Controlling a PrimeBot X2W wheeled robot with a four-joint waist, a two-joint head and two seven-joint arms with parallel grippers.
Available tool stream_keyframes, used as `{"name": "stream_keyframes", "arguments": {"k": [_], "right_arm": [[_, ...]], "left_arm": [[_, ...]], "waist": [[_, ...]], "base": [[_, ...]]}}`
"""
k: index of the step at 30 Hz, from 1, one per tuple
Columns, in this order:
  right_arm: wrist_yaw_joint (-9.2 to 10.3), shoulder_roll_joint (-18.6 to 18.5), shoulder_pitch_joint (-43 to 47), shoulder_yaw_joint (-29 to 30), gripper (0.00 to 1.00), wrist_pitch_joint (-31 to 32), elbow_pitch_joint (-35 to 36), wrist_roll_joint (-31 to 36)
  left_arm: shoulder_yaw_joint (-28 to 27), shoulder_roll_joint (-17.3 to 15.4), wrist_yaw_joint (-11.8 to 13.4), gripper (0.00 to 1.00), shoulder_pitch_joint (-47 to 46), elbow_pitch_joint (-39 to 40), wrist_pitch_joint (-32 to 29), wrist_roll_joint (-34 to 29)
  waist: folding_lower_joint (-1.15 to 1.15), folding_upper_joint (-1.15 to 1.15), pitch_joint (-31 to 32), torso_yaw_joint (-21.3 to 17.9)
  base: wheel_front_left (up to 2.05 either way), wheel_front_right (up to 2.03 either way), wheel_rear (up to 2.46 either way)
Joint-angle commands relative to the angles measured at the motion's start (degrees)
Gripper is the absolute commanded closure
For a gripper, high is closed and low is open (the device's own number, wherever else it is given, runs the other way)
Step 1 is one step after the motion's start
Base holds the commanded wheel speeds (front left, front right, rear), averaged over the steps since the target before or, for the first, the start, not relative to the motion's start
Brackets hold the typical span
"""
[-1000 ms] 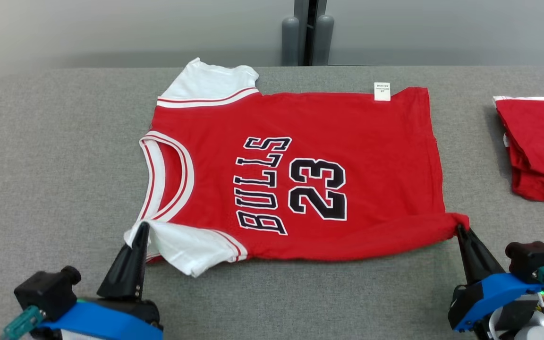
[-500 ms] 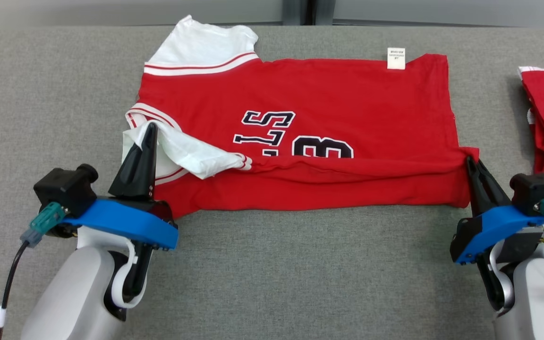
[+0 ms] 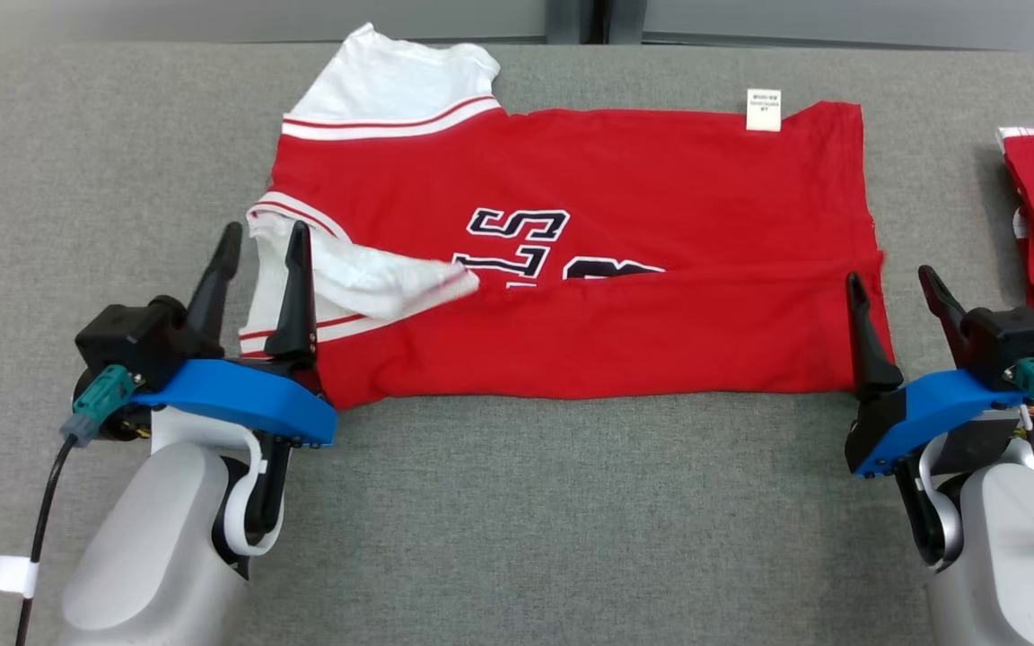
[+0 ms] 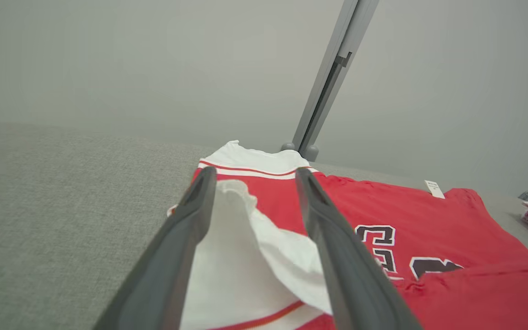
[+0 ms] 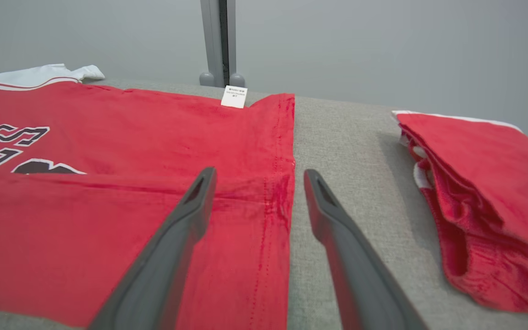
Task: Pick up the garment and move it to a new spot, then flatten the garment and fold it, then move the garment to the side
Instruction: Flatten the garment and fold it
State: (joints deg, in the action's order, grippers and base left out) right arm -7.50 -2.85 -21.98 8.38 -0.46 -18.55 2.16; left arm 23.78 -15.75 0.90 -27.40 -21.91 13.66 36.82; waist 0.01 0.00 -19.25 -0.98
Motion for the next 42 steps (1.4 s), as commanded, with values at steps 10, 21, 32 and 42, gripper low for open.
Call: {"name": "stream_keyframes", "arguments": {"k": [10, 21, 32, 42], "right_arm": [[0.01, -0.08, 5.24, 0.83, 0.00, -3.78, -0.21, -1.39], [0.01, -0.09, 11.20, 0.20, 0.00, -1.68, 1.20, -2.93], [0.01, -0.09, 8.69, -1.49, 0.00, 0.21, 2.01, -3.32], [0.01, -0.09, 6.96, -1.41, 0.00, 3.96, -1.84, -4.25]], "left_arm": [[-3.04, -0.45, 0.25, 0.00, 8.53, 3.17, 1.18, 1.59], [-4.25, -1.76, 3.50, 0.00, 20.53, 7.76, -11.80, 10.89], [-6.77, -0.37, 4.36, 0.00, 16.13, 3.14, -14.80, 15.29], [-6.60, -0.44, 1.67, 1.00, 13.32, 3.03, -10.57, 13.71]], "waist": [[-0.01, 0.00, 4.99, 0.13], [-0.01, 0.00, 8.24, -0.45], [-0.01, 0.00, 3.57, -2.22], [-0.01, 0.00, 2.03, -1.53]], "base": [[0.00, 0.00, 0.00], [0.00, 0.00, 0.00], [0.00, 0.00, 0.00], [0.00, 0.00, 0.00]]}}
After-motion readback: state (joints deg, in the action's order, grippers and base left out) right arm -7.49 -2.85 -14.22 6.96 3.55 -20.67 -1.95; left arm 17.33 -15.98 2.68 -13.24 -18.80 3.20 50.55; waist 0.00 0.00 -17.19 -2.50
